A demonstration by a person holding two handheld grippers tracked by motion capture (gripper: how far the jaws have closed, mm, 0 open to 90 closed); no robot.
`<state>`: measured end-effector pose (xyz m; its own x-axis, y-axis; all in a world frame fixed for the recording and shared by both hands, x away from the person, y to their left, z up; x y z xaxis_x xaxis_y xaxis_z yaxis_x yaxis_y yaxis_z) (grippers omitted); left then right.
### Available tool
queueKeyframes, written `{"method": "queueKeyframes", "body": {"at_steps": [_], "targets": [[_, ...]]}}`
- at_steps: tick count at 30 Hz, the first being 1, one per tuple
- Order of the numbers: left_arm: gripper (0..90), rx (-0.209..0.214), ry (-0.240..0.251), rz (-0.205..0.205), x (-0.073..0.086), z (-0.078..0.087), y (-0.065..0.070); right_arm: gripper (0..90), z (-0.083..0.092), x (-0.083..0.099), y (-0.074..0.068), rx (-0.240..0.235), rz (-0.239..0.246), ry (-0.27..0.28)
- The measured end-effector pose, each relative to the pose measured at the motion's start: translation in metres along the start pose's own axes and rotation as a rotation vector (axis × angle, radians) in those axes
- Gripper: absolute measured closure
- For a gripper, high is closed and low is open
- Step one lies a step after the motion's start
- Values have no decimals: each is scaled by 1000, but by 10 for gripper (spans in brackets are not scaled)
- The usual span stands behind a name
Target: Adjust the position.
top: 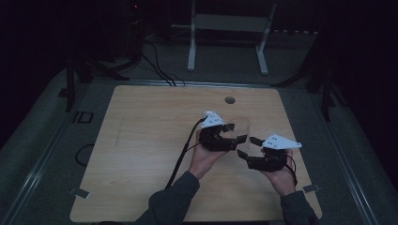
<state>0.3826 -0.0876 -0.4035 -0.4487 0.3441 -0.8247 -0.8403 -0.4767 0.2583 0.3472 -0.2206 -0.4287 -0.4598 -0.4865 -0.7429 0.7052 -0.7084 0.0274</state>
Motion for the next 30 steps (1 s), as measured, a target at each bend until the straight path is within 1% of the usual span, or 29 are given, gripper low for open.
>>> {"method": "queueKeyframes", "body": {"at_steps": [4,8,9,10,13,15,17,19,21,25,30], "targets": [[318,0,-26,-33,2,0,2,323,-1,-1,-1,-22,23,-31],[317,-13,-59,-74,6,0,4,324,-4,-2,-3,-53,44,-57],[317,-11,-63,-82,6,0,4,324,-5,-2,-4,-59,46,-63],[317,-4,-64,-85,7,0,5,326,-6,-2,-4,-66,48,-68],[317,-9,-74,-102,8,1,5,344,-9,-2,-6,-88,47,-78],[316,-2,-75,-108,8,1,6,350,-10,-2,-6,-90,48,-78],[311,-6,-75,-110,8,1,6,369,-12,-1,-8,-96,49,-84],[306,-5,-73,-107,8,1,6,383,-13,-1,-9,-97,47,-79],[298,-1,-66,-97,8,1,5,395,-13,-2,-9,-99,45,-71],[276,21,-40,-71,5,3,5,411,-12,-3,-10,-92,46,-54],[217,35,-3,-37,2,4,5,412,-11,-4,-11,-84,47,-41]]}}
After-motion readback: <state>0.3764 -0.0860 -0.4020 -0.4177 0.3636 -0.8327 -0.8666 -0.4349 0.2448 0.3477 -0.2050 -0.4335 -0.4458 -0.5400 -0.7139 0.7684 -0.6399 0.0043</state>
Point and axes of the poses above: each handheld gripper's, and its own axes: z roughly backward along the jaws, x roughly out of its underside, y roughly to its right, the point moved 6 cm from there along -z, roughly forward along the jaws, and after that the axes turned 15 degrees about -y, right-handed, at the moved point
